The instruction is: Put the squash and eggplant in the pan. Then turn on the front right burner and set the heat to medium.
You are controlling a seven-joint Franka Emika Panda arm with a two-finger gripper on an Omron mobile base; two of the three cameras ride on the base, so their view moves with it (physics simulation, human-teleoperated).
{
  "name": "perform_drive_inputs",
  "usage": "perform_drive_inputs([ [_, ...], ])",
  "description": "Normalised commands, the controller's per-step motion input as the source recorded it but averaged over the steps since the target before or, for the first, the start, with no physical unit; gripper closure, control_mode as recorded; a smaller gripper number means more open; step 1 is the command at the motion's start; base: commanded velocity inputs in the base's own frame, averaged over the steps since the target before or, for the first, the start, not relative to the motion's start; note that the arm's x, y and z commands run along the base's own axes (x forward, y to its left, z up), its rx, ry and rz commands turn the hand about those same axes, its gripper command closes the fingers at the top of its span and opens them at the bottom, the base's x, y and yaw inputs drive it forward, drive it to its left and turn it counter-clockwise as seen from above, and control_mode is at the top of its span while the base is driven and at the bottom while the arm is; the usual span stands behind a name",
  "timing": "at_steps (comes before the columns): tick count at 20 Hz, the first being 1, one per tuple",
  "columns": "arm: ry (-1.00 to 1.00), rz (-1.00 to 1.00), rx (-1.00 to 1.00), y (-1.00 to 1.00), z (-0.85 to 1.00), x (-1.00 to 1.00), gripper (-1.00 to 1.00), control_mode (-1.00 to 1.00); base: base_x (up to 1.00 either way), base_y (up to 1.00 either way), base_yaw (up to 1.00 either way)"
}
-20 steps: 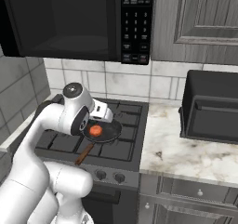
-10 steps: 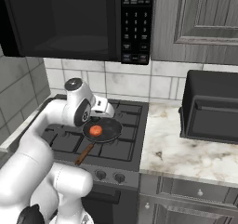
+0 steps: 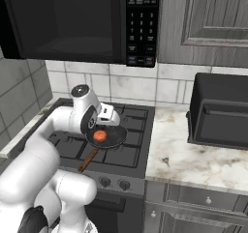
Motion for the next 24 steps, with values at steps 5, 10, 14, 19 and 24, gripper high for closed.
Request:
perform_drive_inputs([
  [5, 0.00, 0.00, 0.00, 0.00, -0.55, 0.12, 1.00, -1.00, 0.00, 0.00, 0.00],
  [10, 0.00, 0.00, 0.00, 0.00, -0.43, 0.13, 1.00, -1.00, 0.00, 0.00, 0.00],
  [14, 0.00, 0.00, 0.00, 0.00, -0.08, 0.14, 1.00, -1.00, 0.00, 0.00, 0.00],
  [19, 0.00, 0.00, 0.00, 0.00, -0.01, 0.34, 1.00, -1.00, 0.00, 0.00, 0.00],
  [24, 0.00, 0.00, 0.00, 0.00, -0.07, 0.43, 1.00, -1.00, 0.00, 0.00, 0.00],
])
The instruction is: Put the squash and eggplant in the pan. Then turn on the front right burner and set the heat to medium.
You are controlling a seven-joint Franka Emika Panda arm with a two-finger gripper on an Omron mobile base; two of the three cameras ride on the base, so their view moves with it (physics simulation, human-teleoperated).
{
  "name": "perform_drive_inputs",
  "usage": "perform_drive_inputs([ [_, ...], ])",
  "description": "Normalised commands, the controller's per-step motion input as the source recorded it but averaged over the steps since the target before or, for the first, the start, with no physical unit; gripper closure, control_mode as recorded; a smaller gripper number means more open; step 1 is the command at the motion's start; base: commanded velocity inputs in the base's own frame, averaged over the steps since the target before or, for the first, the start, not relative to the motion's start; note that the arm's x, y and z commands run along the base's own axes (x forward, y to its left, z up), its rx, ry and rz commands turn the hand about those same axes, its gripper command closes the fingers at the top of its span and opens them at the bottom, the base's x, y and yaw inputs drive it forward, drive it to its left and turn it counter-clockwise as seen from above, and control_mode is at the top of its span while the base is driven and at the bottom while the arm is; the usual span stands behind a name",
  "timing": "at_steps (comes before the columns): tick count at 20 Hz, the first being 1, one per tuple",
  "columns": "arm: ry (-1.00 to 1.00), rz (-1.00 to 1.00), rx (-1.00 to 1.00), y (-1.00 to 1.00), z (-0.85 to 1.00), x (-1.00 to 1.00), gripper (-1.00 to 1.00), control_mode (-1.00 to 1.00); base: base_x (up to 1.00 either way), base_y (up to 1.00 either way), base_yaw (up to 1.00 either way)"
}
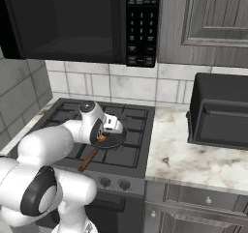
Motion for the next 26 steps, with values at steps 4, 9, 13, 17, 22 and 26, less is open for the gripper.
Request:
perform_drive_inputs([
  [4, 0.00, 0.00, 0.00, 0.00, -0.14, 0.03, 1.00, -1.00, 0.00, 0.00, 0.00],
  [9, 0.00, 0.00, 0.00, 0.00, -0.20, 0.00, 1.00, -1.00, 0.00, 0.00, 0.00],
  [13, 0.00, 0.00, 0.00, 0.00, 0.00, -0.01, -1.00, -1.00, 0.00, 0.00, 0.00],
  [17, 0.00, 0.00, 0.00, 0.00, 0.00, 0.00, -1.00, -1.00, 0.00, 0.00, 0.00],
  [22, 0.00, 0.00, 0.00, 0.00, 0.02, 0.00, -1.00, -1.00, 0.00, 0.00, 0.00],
  [26, -0.01, 0.00, 0.00, 0.00, 0.38, 0.00, -1.00, -1.00, 0.00, 0.00, 0.00],
])
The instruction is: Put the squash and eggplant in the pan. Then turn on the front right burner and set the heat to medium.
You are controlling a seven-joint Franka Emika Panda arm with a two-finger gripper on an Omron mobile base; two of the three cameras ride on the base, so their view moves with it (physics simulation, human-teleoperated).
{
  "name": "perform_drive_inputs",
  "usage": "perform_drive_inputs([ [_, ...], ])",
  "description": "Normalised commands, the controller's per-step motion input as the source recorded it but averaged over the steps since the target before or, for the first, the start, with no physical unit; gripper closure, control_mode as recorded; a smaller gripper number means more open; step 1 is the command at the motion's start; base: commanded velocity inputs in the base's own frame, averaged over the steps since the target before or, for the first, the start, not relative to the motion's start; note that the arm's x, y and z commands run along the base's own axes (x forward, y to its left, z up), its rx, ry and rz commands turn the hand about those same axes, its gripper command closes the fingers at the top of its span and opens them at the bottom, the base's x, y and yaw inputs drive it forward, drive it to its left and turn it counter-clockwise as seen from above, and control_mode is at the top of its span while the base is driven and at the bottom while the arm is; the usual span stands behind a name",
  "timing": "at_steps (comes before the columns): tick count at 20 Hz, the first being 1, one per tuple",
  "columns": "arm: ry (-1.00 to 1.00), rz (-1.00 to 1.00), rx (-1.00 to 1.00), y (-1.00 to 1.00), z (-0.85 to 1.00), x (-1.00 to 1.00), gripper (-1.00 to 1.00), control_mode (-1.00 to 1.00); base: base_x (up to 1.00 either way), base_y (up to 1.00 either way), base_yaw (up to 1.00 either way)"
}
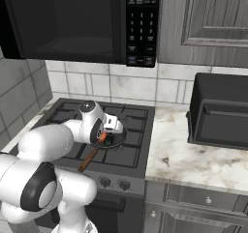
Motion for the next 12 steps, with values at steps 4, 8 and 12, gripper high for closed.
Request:
perform_drive_inputs([
  [4, 0.00, 0.00, 0.00, -0.06, 0.68, -0.16, -1.00, -1.00, 0.00, 0.00, 0.00],
  [8, 0.00, 0.00, 0.02, -0.03, 0.60, -0.51, -1.00, -1.00, 0.00, 0.00, 0.00],
  [12, 0.00, 0.00, 0.03, 0.04, 0.32, -0.41, -1.00, -1.00, 0.00, 0.00, 0.00],
])
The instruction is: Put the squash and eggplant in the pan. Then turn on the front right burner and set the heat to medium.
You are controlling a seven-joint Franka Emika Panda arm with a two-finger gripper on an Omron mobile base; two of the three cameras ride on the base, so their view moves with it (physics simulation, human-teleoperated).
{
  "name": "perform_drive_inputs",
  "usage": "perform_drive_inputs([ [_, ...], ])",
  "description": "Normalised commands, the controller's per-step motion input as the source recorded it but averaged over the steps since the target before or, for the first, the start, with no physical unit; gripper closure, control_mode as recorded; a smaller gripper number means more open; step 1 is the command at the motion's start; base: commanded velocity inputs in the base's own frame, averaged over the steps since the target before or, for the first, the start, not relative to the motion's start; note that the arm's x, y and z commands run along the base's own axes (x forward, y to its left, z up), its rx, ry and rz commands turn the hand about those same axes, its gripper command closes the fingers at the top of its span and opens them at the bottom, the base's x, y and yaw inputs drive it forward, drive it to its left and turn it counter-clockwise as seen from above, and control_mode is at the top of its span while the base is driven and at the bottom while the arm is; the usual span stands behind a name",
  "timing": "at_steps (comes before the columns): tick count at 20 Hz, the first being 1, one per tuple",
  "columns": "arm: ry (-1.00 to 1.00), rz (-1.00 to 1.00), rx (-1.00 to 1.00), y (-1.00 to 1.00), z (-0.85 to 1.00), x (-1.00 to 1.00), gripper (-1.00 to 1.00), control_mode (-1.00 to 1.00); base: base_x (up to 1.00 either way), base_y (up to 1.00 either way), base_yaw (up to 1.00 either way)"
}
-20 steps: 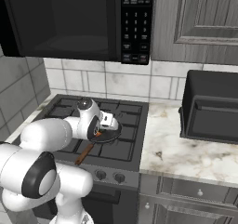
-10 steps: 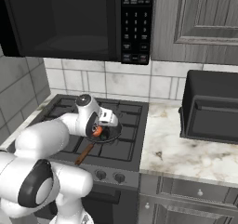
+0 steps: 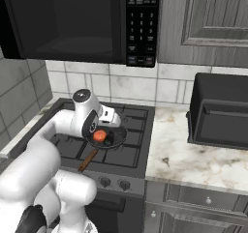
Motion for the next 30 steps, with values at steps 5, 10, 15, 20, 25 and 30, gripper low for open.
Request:
perform_drive_inputs([
  [5, 0.01, 0.00, 0.04, 0.10, 0.09, -0.36, -1.00, -1.00, 0.00, 0.00, 0.00],
  [10, 0.00, 0.00, 0.02, 0.19, 0.03, -0.19, -1.00, -1.00, 0.00, 0.00, 0.00],
  [15, 0.00, 0.00, 0.00, 0.01, 0.13, 0.00, -1.00, -1.00, 0.00, 0.00, 0.00],
  [20, 0.00, 0.00, 0.00, 0.00, 0.05, 0.00, -1.00, -1.00, 0.00, 0.00, 0.00],
  [25, -0.02, -0.02, 0.00, 0.00, 0.01, -0.06, -1.00, -1.00, 0.00, 0.00, 0.00],
  [30, -0.08, 0.00, 0.00, 0.00, 0.03, -0.20, -1.00, -1.00, 0.00, 0.00, 0.00],
])
